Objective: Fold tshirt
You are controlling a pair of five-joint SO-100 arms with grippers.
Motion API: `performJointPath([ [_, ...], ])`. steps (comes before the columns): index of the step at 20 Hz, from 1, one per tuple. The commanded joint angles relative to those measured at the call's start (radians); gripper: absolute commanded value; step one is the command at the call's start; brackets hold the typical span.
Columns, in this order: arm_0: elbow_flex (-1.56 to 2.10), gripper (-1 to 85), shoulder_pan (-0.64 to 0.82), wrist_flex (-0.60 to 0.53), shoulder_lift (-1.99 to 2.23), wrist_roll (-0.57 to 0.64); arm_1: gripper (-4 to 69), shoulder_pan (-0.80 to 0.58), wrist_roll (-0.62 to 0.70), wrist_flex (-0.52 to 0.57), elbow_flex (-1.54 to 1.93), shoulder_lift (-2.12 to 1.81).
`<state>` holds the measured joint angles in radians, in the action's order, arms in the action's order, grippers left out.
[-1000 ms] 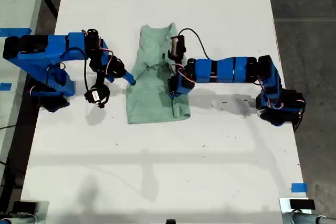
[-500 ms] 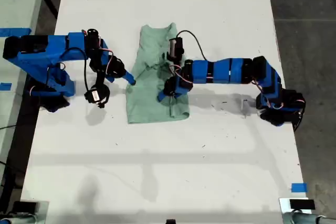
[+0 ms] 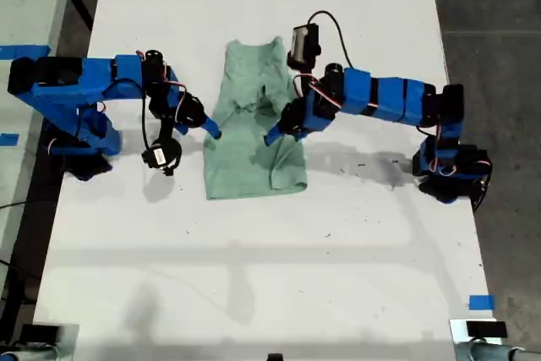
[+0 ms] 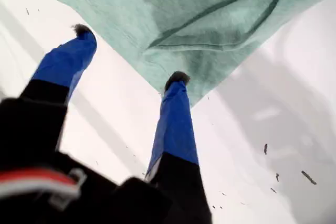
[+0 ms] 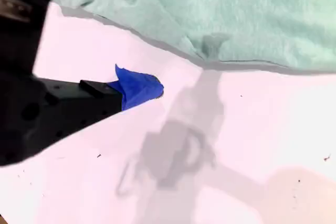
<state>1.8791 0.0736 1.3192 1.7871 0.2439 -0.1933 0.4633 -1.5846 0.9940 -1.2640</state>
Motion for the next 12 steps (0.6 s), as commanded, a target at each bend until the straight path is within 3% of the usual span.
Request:
performJointPath([
  [1, 0.043, 27.8, 0.011, -0.110, -0.052, -0.023, 25.6, 0.003, 0.025, -0.006, -0.005, -0.095],
  [8, 0.115, 27.2, 0.021, -0.298, -0.218, -0.038, 25.0, 0.011, 0.034, -0.009, 0.008, -0.101],
  [12, 0.097, 2.1, 0.020, -0.345, -0.327, -0.058, 24.7, 0.011, 0.035, -0.005, 0.015, -0.101],
])
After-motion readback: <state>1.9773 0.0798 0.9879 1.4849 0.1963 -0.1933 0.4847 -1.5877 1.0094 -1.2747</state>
